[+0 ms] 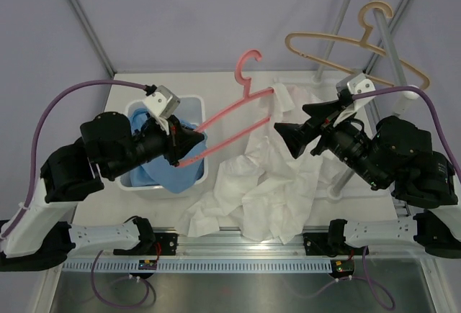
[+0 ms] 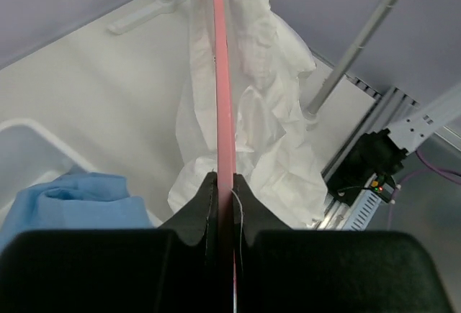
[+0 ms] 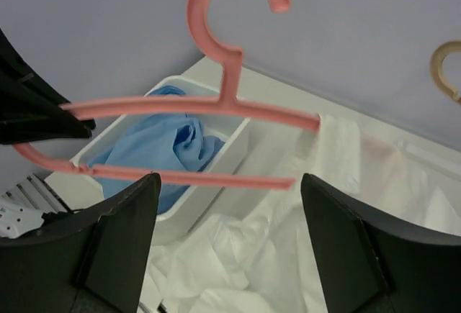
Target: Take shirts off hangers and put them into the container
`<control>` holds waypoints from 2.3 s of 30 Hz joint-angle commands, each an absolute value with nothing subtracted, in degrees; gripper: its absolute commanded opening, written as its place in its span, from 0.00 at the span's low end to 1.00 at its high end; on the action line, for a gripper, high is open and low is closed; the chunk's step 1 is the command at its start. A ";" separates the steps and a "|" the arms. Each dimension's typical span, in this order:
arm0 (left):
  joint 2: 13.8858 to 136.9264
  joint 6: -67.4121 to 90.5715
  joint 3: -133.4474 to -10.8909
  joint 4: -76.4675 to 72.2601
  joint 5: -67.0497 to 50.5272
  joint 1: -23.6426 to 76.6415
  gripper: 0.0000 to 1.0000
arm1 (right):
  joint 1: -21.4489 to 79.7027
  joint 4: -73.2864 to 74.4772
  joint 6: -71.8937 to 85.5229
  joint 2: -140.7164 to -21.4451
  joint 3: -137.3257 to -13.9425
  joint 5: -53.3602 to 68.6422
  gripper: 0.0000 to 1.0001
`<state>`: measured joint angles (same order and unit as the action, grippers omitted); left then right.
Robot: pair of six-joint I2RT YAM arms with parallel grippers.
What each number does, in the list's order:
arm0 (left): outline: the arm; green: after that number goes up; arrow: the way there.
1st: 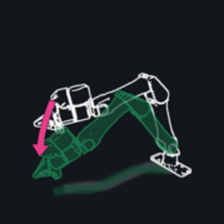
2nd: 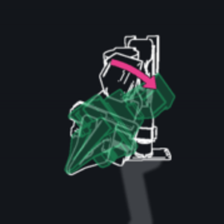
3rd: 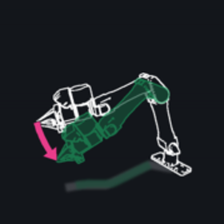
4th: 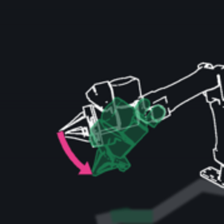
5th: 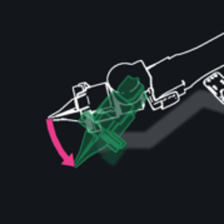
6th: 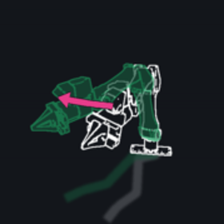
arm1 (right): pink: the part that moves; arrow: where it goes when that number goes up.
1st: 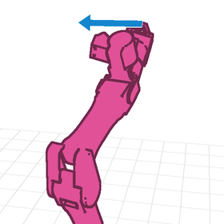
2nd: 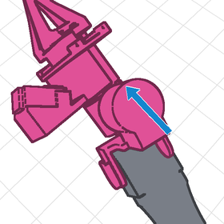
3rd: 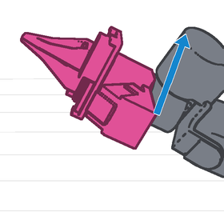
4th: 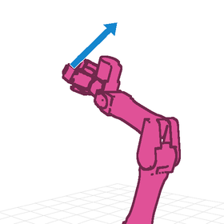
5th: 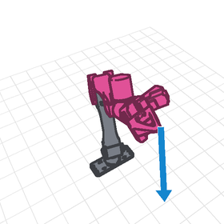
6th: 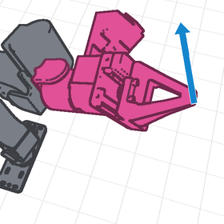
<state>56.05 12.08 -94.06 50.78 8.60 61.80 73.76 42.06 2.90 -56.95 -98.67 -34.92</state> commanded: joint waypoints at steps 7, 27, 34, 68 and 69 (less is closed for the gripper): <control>54.40 21.00 -104.59 71.97 17.84 61.61 0.00 | 73.83 42.89 10.19 -47.38 -85.17 -39.82 0.84; 55.19 26.37 -106.25 75.76 -5.36 61.61 0.00 | 73.83 36.39 20.47 -55.88 -72.43 -32.35 0.83; 58.27 25.66 -110.83 74.97 -8.43 61.61 0.00 | 73.83 35.42 24.52 -57.39 -66.80 -35.85 0.70; 37.01 23.21 -111.81 74.99 1.55 61.44 0.00 | 71.37 80.69 59.68 -62.23 -74.81 -67.16 0.00; 36.31 21.55 -107.45 69.75 2.54 61.35 0.00 | 71.37 78.60 58.98 -61.70 -73.58 -66.28 0.00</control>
